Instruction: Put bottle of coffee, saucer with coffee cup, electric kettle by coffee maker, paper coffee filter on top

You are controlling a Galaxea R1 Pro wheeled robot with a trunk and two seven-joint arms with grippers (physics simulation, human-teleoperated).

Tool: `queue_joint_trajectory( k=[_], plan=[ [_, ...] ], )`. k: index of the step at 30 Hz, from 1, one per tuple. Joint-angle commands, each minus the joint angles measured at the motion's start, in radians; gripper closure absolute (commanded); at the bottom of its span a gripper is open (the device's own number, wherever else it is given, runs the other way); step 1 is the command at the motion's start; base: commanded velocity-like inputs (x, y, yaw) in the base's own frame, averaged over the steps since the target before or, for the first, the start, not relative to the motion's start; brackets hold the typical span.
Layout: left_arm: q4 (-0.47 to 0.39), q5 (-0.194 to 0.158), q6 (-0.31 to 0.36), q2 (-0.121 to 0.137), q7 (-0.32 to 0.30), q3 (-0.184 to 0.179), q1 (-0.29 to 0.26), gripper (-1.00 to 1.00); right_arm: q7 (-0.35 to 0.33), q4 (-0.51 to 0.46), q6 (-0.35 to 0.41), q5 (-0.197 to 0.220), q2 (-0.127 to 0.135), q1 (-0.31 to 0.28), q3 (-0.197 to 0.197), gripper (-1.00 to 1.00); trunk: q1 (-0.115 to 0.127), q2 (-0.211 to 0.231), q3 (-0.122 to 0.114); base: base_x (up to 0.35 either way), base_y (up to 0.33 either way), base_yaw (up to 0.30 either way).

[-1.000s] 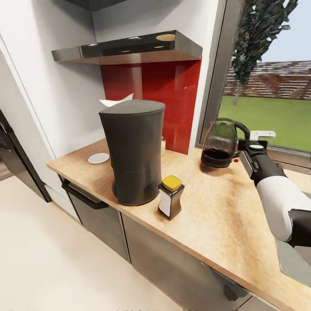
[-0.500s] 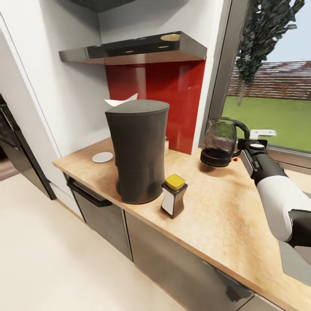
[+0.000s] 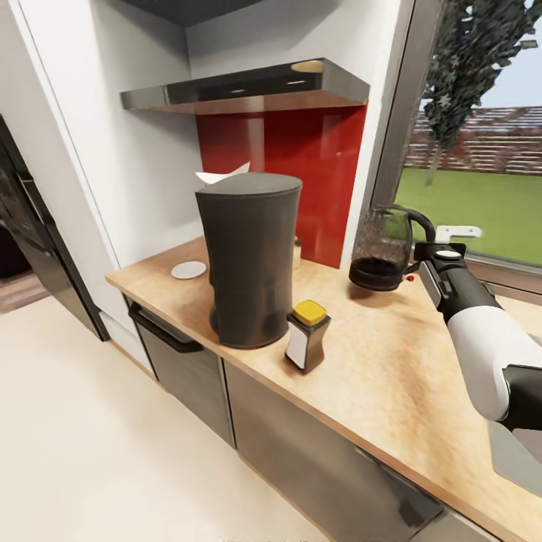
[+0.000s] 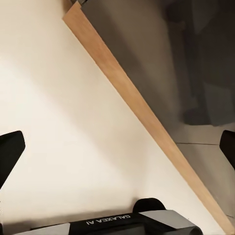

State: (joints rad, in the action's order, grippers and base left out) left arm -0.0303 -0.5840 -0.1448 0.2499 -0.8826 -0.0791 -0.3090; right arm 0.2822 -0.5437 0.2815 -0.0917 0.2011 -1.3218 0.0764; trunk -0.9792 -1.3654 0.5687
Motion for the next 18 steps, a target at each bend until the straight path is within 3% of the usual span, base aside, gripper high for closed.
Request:
queue_joint_trajectory(
  k=[1,10,18],
  plan=[
    [0.001,-0.005,-0.007,0.000,-0.001,-0.008,-0.001,-1.00,-0.001,-0.002,0.008,-0.013,0.000,0.000,0.002,1.00,0.000,-0.001,0.001,-0.031,-0.024,0.230],
    [0.001,-0.005,-0.007,0.000,-0.001,-0.008,-0.001,-1.00,-0.002,-0.002,0.008,-0.013,0.000,0.000,0.002,1.00,0.000,-0.001,0.001,-0.007,-0.005,0.082],
    [0.001,-0.005,-0.007,0.000,-0.001,-0.008,-0.001,-1.00,-0.082,-0.003,0.010,-0.016,0.024,0.000,0.002,1.00,0.000,-0.001,0.001,0.000,0.000,0.002]
  ],
)
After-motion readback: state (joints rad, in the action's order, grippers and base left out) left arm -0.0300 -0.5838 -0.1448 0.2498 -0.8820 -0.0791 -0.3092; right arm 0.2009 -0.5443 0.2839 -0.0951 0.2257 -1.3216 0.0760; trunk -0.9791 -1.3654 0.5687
